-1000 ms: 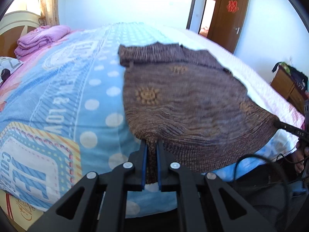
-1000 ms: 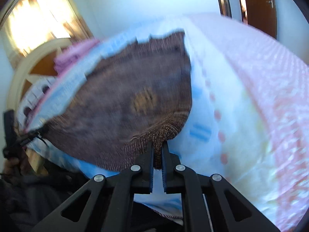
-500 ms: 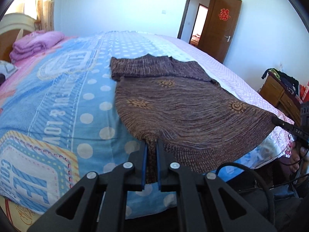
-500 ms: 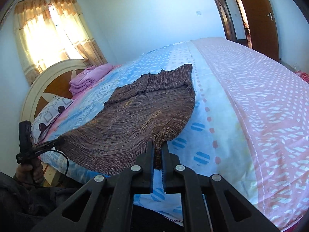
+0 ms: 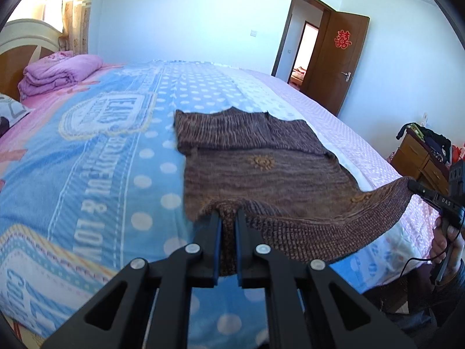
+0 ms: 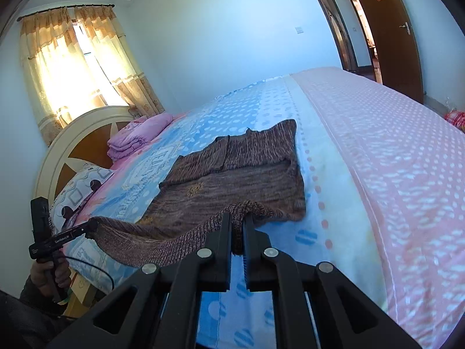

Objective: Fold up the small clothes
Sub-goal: 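Lift the hem with both tools and fold it over toward the collar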

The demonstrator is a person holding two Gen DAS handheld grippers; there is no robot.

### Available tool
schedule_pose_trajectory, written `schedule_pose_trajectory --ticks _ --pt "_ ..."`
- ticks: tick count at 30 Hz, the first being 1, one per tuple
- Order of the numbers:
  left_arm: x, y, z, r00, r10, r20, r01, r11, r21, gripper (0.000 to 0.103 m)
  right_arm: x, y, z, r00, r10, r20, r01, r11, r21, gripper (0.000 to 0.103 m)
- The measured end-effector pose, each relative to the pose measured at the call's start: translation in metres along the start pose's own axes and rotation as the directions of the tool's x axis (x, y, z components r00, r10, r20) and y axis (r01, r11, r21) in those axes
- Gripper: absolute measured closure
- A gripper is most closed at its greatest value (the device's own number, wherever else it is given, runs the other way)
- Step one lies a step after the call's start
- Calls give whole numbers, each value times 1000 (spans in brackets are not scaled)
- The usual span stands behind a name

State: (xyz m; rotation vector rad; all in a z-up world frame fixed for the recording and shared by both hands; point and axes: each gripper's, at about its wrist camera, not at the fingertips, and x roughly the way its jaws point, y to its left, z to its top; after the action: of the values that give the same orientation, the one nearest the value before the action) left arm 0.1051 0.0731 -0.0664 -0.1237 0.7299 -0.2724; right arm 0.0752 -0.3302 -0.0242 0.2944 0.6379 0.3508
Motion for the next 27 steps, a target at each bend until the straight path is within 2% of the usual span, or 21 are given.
schedule_pose_trajectory --ticks 6,17,27 --pt "18 10 29 1000 9 29 -8 1000 -20 94 20 3 34 998 -39 53 41 999 -23 97" --pt "55 29 96 998 14 64 -9 998 -68 94 64 7 112 992 -60 110 69 994 -81 97" --pt "98 37 152 995 53 84 -47 996 -79 94 122 -5 160 989 -104 103 111 991 -72 97"
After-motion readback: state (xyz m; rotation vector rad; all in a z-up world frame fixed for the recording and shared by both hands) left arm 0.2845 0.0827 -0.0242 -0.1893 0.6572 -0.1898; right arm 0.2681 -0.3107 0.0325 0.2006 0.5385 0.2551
